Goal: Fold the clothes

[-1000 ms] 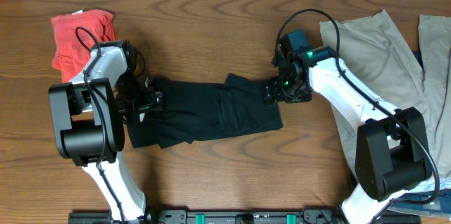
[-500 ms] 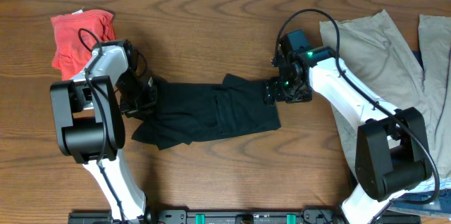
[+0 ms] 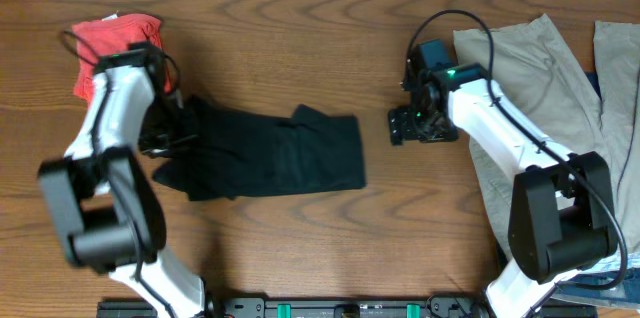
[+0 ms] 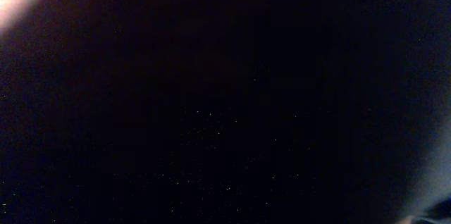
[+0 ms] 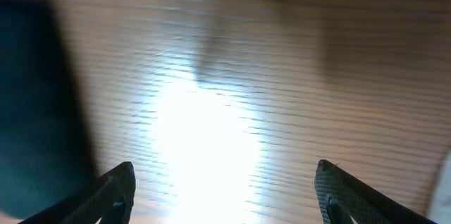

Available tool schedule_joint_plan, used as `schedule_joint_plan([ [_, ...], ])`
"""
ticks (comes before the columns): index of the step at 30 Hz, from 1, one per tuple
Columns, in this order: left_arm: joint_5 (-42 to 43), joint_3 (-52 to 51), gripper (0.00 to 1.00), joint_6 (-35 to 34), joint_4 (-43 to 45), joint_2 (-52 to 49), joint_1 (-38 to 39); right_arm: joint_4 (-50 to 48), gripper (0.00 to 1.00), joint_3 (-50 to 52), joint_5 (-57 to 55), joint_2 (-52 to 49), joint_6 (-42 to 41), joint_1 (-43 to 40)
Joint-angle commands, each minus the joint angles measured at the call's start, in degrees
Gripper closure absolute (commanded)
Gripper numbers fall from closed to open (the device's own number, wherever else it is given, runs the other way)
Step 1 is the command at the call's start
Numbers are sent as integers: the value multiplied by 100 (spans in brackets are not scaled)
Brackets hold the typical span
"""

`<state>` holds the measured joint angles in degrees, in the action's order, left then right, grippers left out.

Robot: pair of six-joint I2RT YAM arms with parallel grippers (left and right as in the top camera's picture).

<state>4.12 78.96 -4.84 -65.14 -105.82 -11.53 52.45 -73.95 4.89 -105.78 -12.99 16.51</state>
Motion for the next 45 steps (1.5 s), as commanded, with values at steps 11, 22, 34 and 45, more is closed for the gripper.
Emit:
schedule_joint_plan([
  [11,1447,463,92,-472,-374,732,1399,197,20,-83,-170,142,9,-446],
  [22,1427,463,91,-892,116,400,3003,267,20,-83,-170,142,20,-446],
  [34,3145,466,48,-955,1309,210,3567,264,18,-83,-116,142,26,-446],
  [45,2968,463,44,-723,1154,680,1655,-17,17,-83,2824,142,1482,-153],
])
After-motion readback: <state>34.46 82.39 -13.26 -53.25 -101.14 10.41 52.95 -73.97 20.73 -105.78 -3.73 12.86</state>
